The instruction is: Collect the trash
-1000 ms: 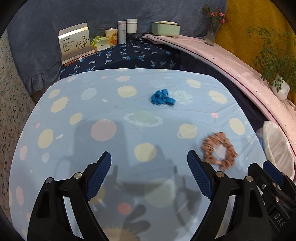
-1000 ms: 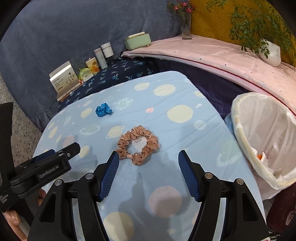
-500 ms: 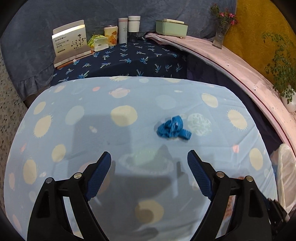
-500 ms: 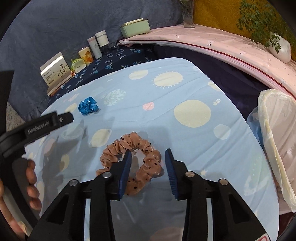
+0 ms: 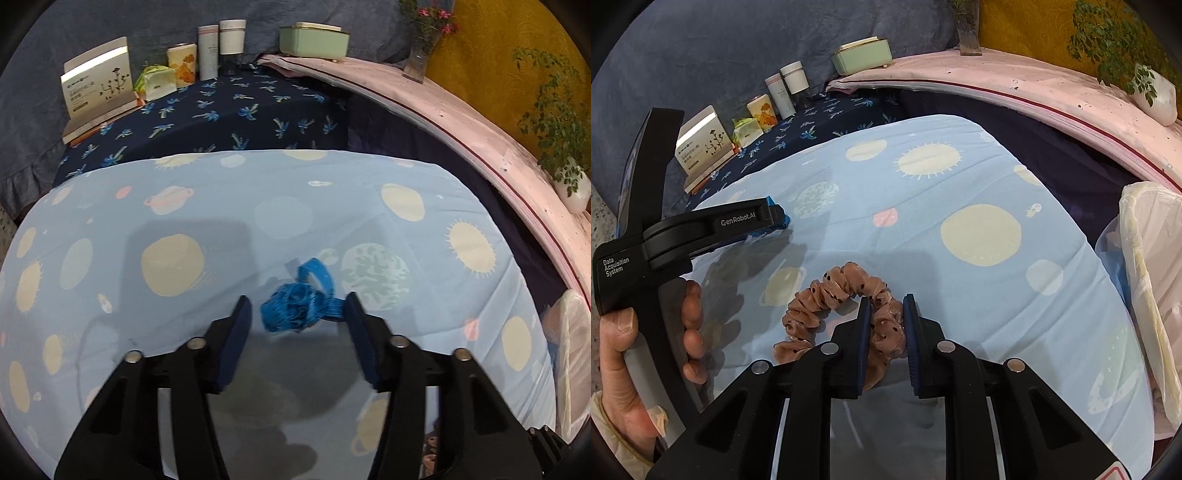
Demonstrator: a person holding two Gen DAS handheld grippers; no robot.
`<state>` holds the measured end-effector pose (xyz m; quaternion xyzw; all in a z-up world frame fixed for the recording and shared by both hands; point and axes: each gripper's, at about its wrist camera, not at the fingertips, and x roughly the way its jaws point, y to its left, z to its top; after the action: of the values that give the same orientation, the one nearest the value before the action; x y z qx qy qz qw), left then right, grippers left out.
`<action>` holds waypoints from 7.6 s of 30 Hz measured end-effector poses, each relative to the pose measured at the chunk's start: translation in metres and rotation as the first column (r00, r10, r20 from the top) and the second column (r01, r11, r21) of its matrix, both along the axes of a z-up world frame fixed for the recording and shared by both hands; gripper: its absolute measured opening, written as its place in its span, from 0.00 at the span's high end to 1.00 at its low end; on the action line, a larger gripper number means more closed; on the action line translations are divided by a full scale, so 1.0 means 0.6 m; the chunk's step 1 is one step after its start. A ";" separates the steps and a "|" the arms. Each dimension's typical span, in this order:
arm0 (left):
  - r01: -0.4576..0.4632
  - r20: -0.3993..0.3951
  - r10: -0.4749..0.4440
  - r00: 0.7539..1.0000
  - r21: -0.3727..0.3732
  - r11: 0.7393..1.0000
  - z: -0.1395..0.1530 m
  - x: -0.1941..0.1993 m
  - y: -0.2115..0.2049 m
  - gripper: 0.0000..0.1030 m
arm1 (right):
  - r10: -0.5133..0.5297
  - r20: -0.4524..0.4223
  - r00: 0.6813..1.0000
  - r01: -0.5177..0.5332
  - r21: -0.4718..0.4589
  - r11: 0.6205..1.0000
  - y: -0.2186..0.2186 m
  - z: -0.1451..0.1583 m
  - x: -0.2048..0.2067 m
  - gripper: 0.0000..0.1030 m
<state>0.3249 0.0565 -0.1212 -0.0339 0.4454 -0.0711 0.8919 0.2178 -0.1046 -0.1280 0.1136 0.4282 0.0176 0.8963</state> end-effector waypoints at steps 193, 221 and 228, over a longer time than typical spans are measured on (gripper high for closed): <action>0.198 0.028 -0.202 0.979 0.106 0.974 0.132 -0.494 -0.291 0.08 | -0.223 0.045 0.974 0.227 -0.257 0.939 -0.314 0.179 -0.421 0.07; 0.159 0.018 -0.162 0.987 0.109 0.981 0.118 -0.464 -0.288 0.08 | -0.232 0.036 0.972 0.232 -0.299 0.925 -0.308 0.173 -0.395 0.07; 0.154 0.017 -0.157 0.987 0.106 0.982 0.117 -0.462 -0.288 0.08 | -0.229 0.037 0.973 0.229 -0.297 0.927 -0.306 0.173 -0.390 0.07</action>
<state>0.0477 -0.1163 -0.0509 0.0485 0.4384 -0.1177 0.8897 -0.0164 -0.2881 -0.0241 0.0256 0.4090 -0.1521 0.8994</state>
